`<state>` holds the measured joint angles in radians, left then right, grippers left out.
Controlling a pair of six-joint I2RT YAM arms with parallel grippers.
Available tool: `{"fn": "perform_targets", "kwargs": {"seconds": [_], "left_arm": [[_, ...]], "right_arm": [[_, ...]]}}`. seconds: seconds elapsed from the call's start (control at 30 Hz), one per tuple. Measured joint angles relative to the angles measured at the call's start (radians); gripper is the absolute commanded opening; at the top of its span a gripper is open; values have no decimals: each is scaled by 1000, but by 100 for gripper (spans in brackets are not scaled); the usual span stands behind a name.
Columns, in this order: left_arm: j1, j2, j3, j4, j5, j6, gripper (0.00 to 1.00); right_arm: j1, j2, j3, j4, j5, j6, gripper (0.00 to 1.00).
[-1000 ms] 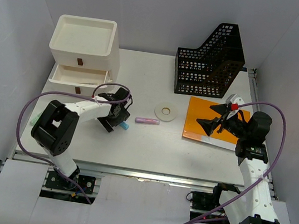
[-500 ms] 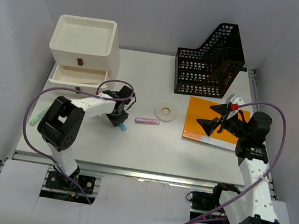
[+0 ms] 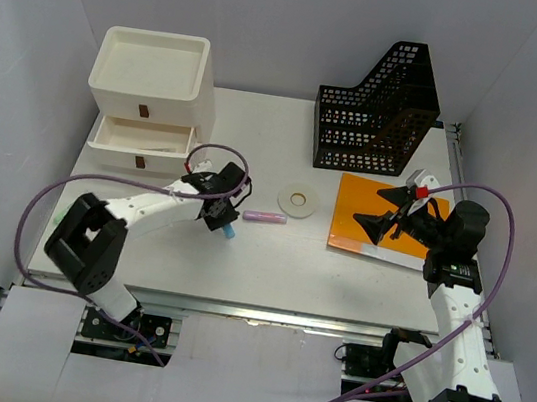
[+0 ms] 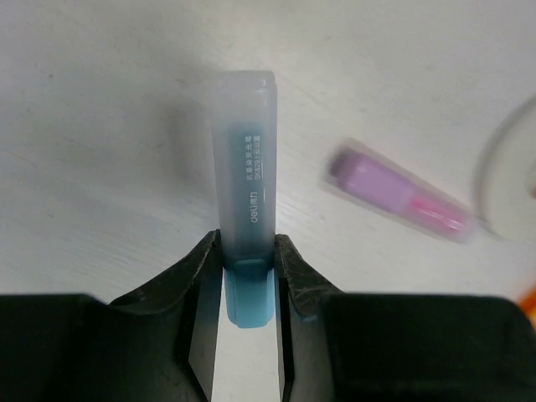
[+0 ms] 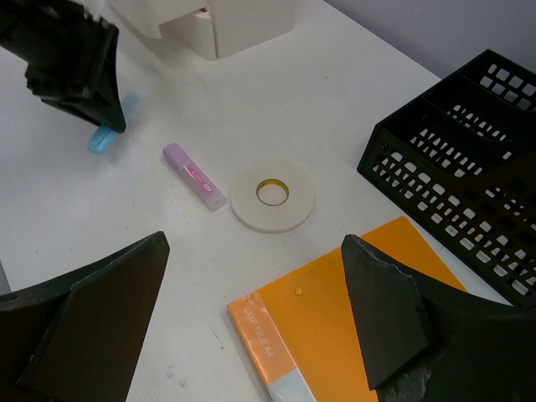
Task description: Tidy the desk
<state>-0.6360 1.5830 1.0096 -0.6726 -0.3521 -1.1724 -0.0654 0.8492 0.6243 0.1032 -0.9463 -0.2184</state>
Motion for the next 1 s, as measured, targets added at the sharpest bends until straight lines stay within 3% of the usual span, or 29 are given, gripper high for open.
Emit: {"fn": "perform_targets", "kwargs": {"seconds": [0.23, 0.4, 0.57, 0.63, 0.73, 0.87, 1.0], "left_arm": [[47, -267, 152, 3, -46, 32, 8], [306, -291, 244, 22, -11, 36, 8], [559, -187, 289, 7, 71, 42, 13], [620, -131, 309, -8, 101, 42, 25], [683, -48, 347, -23, 144, 42, 58], [729, 20, 383, -24, 176, 36, 87], [733, 21, 399, 0, 200, 46, 90]], "right_arm": [[-1, -5, 0, 0, -7, 0, 90], [-1, -5, 0, 0, -8, -2, 90], [-1, -6, 0, -16, -19, -23, 90], [-1, -7, 0, -29, -24, -37, 90], [-1, -6, 0, -51, -33, -59, 90], [-1, -2, 1, -88, -49, -101, 90], [50, 33, 33, -220, -34, -236, 90]]}}
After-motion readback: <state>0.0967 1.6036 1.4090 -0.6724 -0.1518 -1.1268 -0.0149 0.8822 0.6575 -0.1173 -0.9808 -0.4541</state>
